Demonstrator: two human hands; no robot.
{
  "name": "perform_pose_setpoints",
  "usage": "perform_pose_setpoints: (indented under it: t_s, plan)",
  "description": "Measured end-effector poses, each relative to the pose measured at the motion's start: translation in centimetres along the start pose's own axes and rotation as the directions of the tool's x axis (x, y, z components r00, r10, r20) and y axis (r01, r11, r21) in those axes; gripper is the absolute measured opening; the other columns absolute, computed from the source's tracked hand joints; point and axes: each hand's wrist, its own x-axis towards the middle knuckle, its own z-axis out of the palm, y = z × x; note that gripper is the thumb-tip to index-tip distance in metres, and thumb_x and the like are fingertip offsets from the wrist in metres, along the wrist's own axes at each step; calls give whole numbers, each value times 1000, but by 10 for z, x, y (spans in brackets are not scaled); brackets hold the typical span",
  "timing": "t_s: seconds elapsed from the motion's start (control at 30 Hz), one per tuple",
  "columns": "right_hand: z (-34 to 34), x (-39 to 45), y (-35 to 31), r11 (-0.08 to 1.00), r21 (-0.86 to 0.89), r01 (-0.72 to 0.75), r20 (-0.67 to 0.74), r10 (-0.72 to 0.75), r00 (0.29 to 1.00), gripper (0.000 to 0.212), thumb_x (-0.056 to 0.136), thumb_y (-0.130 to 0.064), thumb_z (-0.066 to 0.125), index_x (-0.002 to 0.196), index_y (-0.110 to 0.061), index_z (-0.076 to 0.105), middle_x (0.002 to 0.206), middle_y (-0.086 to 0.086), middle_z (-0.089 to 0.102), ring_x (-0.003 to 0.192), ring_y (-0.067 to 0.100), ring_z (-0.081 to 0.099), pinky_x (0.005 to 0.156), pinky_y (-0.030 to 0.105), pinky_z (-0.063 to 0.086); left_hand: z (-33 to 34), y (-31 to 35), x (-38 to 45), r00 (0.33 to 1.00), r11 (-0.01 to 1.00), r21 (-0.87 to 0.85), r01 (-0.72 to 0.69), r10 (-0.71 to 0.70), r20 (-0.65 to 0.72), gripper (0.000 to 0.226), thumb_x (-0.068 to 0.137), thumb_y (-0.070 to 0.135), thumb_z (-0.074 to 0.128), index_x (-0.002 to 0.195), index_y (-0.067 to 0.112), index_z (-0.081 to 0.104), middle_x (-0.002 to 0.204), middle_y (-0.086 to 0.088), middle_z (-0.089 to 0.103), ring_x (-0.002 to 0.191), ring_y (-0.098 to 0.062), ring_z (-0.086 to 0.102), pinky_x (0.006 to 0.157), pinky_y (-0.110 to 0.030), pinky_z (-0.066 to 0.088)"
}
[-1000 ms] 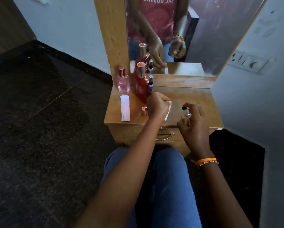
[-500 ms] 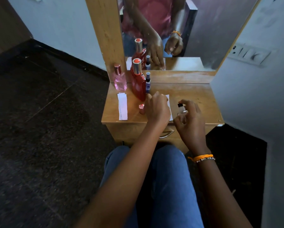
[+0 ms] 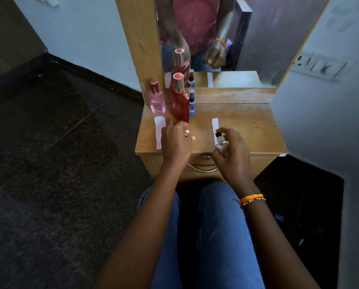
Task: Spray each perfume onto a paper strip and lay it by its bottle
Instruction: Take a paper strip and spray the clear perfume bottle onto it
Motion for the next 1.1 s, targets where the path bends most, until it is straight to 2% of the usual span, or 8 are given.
perform_pose_setpoints:
  t_s: [0.13,0.3,0.47,0.57,0.63,0.8,0.97,1.1]
  plan:
    - [5,-4,-5,994,109,-12,44,7,999,50,77,2,62,121,-18,50,105,2,55,78,8,54,64,8,44,-8,3,1,999,985,-171,21,-13,47,15,82,15,67,96,8,68,95,-3,68,88,-12,58,74,-20,39]
    - [4,-5,-14,977,206,-51,140,22,990,69,72,3,66,129,-27,42,84,-5,57,65,13,59,59,12,45,-25,18,-5,973,816,-564,123,11,229,12,84,17,64,94,11,69,76,3,64,76,-8,58,78,-25,44]
    - [6,-7,-21,960,280,-10,173,-41,984,74,69,6,62,134,-24,43,93,-9,60,62,3,54,60,6,40,-28,17,-13,950,888,-451,91,59,307,37,81,19,68,117,13,62,100,-5,68,96,-14,61,81,-22,43]
    - [3,-10,-24,944,326,53,225,-132,965,72,66,-2,60,134,-22,45,116,-6,60,82,-7,57,74,7,41,-32,15,-13,925,909,-400,120,44,377,69,76,22,73,136,18,40,104,-5,67,104,-16,60,91,-28,45]
    - [2,-10,-24,938,346,12,239,-101,966,67,65,-5,59,130,-18,49,114,-6,61,89,-8,56,78,7,42,-34,14,-15,906,902,-406,147,42,422,80,76,26,74,142,20,29,107,-5,64,110,-17,57,100,-33,43]
    - [0,-9,-25,933,358,-25,126,-22,992,47,78,-1,58,121,-17,50,82,-10,55,62,-1,49,62,19,46,-39,12,-31,880,762,-569,309,-3,474,49,95,35,44,139,17,35,120,-8,58,95,-14,60,94,-31,47]
    - [-3,-3,-41,797,600,-71,-30,112,993,21,97,-29,39,112,-32,53,85,-7,57,77,7,55,70,34,48,-44,8,-49,705,749,-549,371,159,692,38,94,9,48,132,12,46,105,0,63,83,-3,65,80,-17,54]
    - [-4,4,-44,749,661,-52,-60,121,991,23,100,-20,39,109,-21,60,102,8,62,90,14,58,81,43,47,-32,14,-55,798,745,-599,292,156,582,26,86,-2,57,112,4,60,93,-6,65,90,-17,64,88,-34,53]
